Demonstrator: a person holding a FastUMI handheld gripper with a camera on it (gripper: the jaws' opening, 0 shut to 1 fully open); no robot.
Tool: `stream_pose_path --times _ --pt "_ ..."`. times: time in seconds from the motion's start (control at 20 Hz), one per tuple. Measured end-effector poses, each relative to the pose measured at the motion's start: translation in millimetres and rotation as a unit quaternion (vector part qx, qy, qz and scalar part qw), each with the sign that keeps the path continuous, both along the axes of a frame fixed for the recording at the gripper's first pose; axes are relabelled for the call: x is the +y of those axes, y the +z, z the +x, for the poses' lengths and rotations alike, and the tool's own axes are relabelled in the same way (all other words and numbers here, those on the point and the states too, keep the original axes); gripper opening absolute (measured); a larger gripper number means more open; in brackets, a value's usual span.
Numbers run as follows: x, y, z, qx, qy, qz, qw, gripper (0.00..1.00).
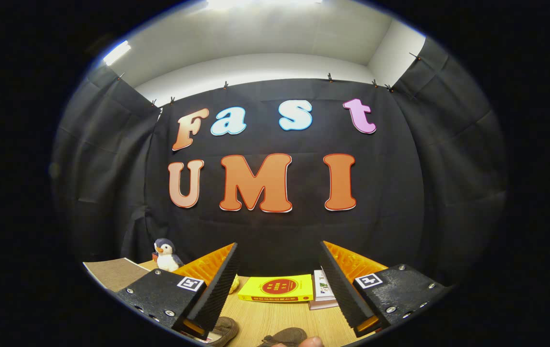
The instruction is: Open the storage box then place both shoes into the box .Put the left shoe in first, then the right shoe, with the right side of both shoes facing outward in a uniform manner.
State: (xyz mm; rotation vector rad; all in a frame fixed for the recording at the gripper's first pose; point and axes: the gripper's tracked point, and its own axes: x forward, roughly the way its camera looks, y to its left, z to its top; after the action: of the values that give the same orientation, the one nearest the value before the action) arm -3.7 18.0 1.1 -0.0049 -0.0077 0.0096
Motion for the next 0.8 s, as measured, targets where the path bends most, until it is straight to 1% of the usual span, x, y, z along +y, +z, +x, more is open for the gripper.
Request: stream_pose_path --times 0.1,0.2,0.4,0.5,0.7,0.8 --pt "-2.2 -0.6 0.3 -0.005 -0.012 0.008 1.000 0.98" --pt "5.5 -10.4 0.6 0.010 -0.003 0.013 1.000 0.98" --pt "11.5 -20.5 -5.2 0.020 0.005 -0.006 1.000 0.98" --pt "18.3 -23.7 -7.7 0.020 0.012 -0.015 1.000 0.98" --pt "39.1 -34.0 -13.2 0.040 0.044 -0.033 0.998 0.98" --pt "49.7 -36.2 -12.1 0.050 0.053 -0.018 0.997 0.98"
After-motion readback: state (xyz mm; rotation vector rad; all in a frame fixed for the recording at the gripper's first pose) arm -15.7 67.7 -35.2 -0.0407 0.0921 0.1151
